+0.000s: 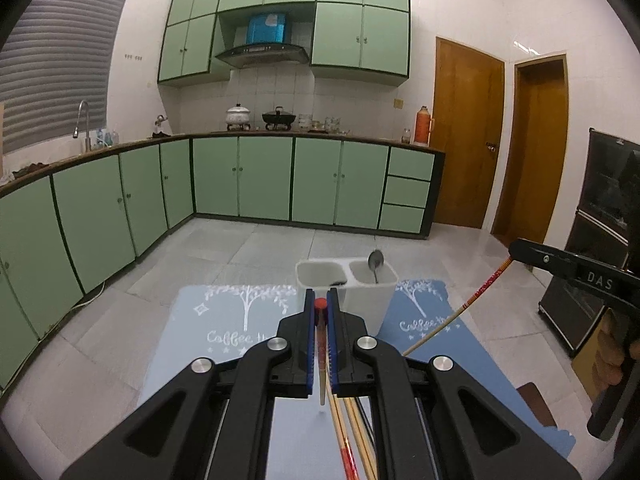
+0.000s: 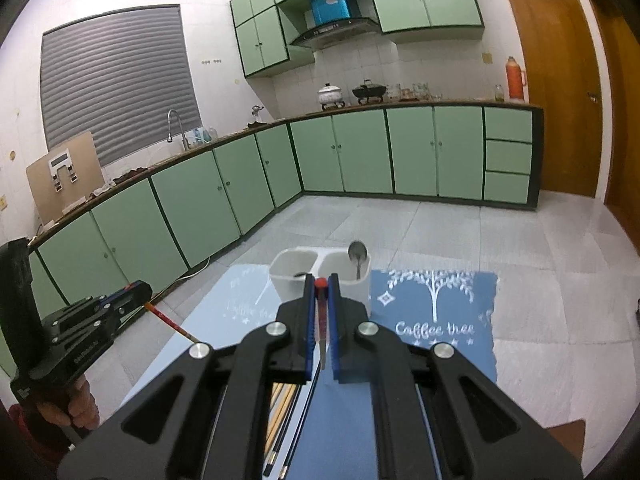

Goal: Organize utensils
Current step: 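Lift both chopsticks, drop them into the white holder, open both tools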

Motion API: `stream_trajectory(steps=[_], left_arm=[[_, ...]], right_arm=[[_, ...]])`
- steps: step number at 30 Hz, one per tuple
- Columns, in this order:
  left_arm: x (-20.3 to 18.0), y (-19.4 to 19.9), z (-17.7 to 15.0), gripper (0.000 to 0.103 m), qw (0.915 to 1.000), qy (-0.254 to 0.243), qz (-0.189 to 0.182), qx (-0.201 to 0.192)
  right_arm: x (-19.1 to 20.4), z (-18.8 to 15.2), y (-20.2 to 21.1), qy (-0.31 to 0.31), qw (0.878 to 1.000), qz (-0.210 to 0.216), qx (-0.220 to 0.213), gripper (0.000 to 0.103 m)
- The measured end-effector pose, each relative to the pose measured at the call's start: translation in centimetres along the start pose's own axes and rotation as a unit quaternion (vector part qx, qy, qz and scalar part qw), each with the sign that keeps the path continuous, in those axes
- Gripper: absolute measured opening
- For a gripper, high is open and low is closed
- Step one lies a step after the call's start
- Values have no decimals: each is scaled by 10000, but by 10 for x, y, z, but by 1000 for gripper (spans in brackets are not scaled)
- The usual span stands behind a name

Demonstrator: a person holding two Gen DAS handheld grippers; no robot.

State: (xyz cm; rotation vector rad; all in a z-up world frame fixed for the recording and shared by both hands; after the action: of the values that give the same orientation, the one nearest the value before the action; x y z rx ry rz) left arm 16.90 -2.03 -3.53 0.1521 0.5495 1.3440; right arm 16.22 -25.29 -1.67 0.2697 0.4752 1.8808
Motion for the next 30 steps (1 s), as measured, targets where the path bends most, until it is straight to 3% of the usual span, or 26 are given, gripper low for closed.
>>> stream_trajectory(steps=[4, 10, 18, 25, 30], left_arm=[[-3, 4, 20, 5, 9998, 0, -83, -175], [-14, 12, 67, 5, 9969, 0, -253, -743], [-38, -11, 113, 5, 9915, -177, -377, -1234], [-39, -65, 115, 5, 9942, -173, -347, -999], [-25, -108, 100, 5, 9979, -133, -154, -612]], right_arm=[[-9, 19, 5, -30, 9998, 97, -179, 5], [-27, 57, 12, 4, 9984, 42, -565, 5], [-43, 92, -17, 195, 9972, -205, -696, 5], [-51, 92, -68, 316, 9982, -312, -397, 5], [-49, 80, -100, 251, 9993, -215, -150, 5]])
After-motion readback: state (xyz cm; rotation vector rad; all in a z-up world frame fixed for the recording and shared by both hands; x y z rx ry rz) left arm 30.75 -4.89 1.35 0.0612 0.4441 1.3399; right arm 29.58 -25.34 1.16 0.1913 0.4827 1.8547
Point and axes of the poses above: each gripper's, at about its wrist camera, not at the fingertips, and y roughly against the way its jaws point, x to its left, z to its top, the point moved 4 cm from there along -y, roughly the way its jaws point, and after that the axes turned 14 degrees about y, right-handed, at the moved point
